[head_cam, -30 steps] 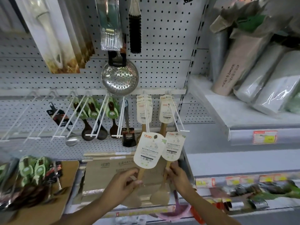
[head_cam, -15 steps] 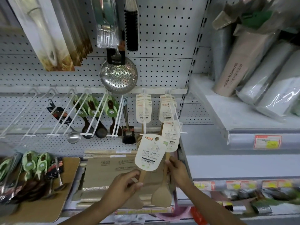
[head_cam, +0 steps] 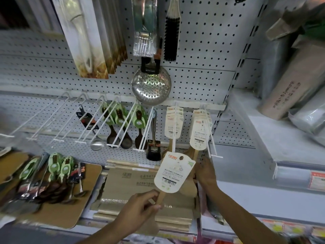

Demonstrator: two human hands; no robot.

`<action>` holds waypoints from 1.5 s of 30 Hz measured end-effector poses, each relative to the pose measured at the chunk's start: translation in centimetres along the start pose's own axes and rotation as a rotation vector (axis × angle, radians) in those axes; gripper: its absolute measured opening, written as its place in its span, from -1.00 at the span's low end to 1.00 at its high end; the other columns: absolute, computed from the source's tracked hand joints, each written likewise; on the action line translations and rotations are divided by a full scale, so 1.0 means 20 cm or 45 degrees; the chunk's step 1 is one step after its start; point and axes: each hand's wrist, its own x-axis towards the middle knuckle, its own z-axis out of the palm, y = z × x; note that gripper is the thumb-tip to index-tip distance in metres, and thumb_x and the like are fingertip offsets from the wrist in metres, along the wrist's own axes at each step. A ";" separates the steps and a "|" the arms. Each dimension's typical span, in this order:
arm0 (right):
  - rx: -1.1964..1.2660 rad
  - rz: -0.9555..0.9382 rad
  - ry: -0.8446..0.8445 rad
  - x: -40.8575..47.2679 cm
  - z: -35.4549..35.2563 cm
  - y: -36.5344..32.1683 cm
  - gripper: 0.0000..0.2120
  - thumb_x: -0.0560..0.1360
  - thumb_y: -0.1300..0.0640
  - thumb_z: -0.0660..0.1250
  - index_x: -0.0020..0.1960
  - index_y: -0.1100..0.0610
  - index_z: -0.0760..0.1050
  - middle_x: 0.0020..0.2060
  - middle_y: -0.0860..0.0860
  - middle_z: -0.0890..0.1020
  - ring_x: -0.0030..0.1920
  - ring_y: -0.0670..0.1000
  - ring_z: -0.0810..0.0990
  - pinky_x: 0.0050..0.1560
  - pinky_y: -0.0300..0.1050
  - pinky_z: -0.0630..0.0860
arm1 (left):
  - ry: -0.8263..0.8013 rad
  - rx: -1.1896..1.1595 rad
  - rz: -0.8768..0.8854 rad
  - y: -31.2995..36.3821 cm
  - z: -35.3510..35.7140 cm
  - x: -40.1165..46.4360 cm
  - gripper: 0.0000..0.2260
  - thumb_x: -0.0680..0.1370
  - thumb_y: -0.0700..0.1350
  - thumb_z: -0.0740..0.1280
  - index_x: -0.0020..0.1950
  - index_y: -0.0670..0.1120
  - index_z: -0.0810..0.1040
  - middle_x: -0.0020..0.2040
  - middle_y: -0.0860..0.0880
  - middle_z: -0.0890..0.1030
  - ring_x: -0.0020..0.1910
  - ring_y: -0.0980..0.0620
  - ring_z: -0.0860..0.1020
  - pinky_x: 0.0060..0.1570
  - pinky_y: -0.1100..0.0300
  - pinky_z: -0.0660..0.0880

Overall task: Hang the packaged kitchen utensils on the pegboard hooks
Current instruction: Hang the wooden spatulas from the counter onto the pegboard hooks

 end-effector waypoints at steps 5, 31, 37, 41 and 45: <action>-0.009 -0.037 -0.379 -0.29 -0.05 -0.15 -0.69 0.54 0.35 0.26 0.22 0.07 0.46 0.05 0.09 0.48 -0.04 -0.12 0.56 -0.11 -0.38 0.44 | 0.005 -0.004 -0.012 -0.06 0.03 -0.01 -0.92 0.56 -0.07 0.40 -0.02 0.12 0.58 -0.09 0.13 0.71 -0.16 0.07 0.69 -0.07 0.03 0.62; 0.669 -0.134 -0.366 -0.56 0.18 -0.19 -0.84 0.54 0.21 0.37 0.10 0.08 0.63 -0.08 0.03 0.74 -0.15 0.08 0.73 -0.18 -0.04 0.66 | 0.080 -0.433 -0.328 -0.25 0.28 0.08 -0.97 0.54 -0.17 0.45 -0.07 -0.10 0.63 -0.16 -0.11 0.67 -0.26 -0.10 0.68 -0.21 0.06 0.64; 0.615 -0.141 -0.314 -0.43 0.20 -0.25 -0.86 0.55 0.16 0.37 0.06 0.00 0.63 -0.08 -0.03 0.74 -0.14 0.03 0.73 -0.17 0.00 0.67 | 0.107 -0.252 -0.403 -0.31 0.28 0.14 -0.92 0.52 -0.14 0.45 -0.14 -0.12 0.63 -0.25 0.02 0.59 -0.42 0.00 0.49 -0.32 0.17 0.45; 0.610 -0.160 -0.291 -0.32 0.21 -0.32 -0.86 0.56 0.16 0.35 0.10 0.03 0.62 -0.09 -0.05 0.74 -0.13 0.01 0.72 -0.18 -0.04 0.66 | 0.180 -0.126 -0.361 -0.32 0.25 0.27 -0.71 0.42 0.06 0.41 -0.13 -0.18 0.61 -0.27 -0.07 0.61 -0.43 0.03 0.50 -0.31 0.19 0.44; 0.579 -0.161 -0.250 -0.20 0.22 -0.37 -0.85 0.55 0.17 0.37 0.09 0.03 0.63 -0.16 -0.09 0.74 -0.15 -0.01 0.72 -0.17 -0.03 0.67 | 0.167 -0.037 -0.359 -0.33 0.22 0.39 -0.84 0.42 0.04 0.38 -0.21 -0.04 0.62 -0.28 0.08 0.61 -0.28 0.10 0.59 -0.17 0.05 0.56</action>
